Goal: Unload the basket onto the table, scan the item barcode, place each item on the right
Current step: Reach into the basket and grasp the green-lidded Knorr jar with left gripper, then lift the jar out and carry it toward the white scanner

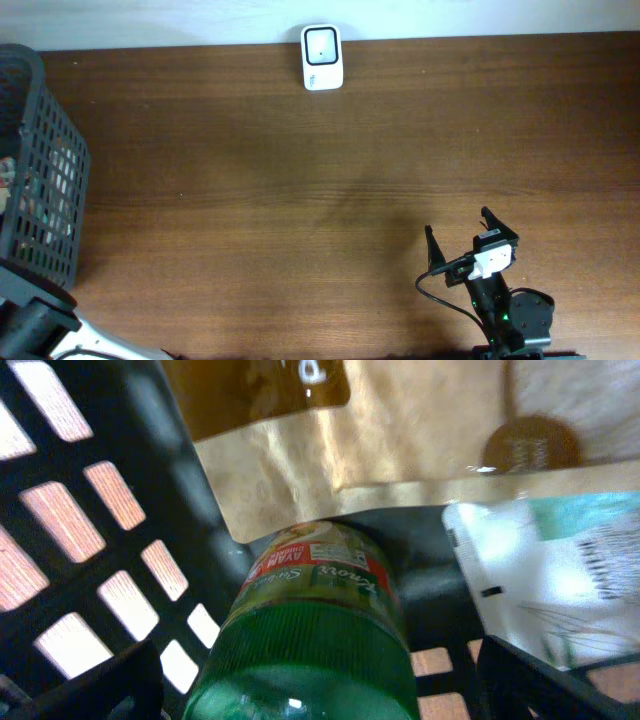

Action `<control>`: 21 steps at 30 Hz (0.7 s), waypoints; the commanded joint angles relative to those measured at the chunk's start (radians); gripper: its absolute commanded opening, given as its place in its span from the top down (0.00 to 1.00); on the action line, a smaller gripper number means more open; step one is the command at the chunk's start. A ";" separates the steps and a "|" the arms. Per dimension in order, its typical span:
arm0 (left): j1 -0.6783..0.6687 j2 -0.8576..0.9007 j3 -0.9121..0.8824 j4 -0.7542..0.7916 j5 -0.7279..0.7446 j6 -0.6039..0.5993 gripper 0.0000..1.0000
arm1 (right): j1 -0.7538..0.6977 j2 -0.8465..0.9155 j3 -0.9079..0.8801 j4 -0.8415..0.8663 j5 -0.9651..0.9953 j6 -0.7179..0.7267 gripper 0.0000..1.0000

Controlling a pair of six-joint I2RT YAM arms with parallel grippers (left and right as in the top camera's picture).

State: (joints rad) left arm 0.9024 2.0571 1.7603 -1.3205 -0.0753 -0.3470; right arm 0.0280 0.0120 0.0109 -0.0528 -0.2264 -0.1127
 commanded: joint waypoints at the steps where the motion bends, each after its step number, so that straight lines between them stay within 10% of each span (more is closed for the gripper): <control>1: -0.005 0.007 -0.074 0.039 0.015 0.027 0.13 | 0.005 -0.005 -0.005 -0.005 0.001 -0.002 0.02; 8: -0.005 0.007 -0.099 0.072 0.016 0.027 0.51 | 0.005 -0.005 -0.005 -0.005 0.001 -0.002 0.02; 21: -0.006 0.007 0.291 -0.156 0.060 0.027 0.57 | 0.005 -0.005 -0.005 -0.005 0.001 -0.002 0.02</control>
State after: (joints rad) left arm 0.8989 2.0705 1.8675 -1.4139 -0.0521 -0.3176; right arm 0.0280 0.0120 0.0109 -0.0528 -0.2268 -0.1123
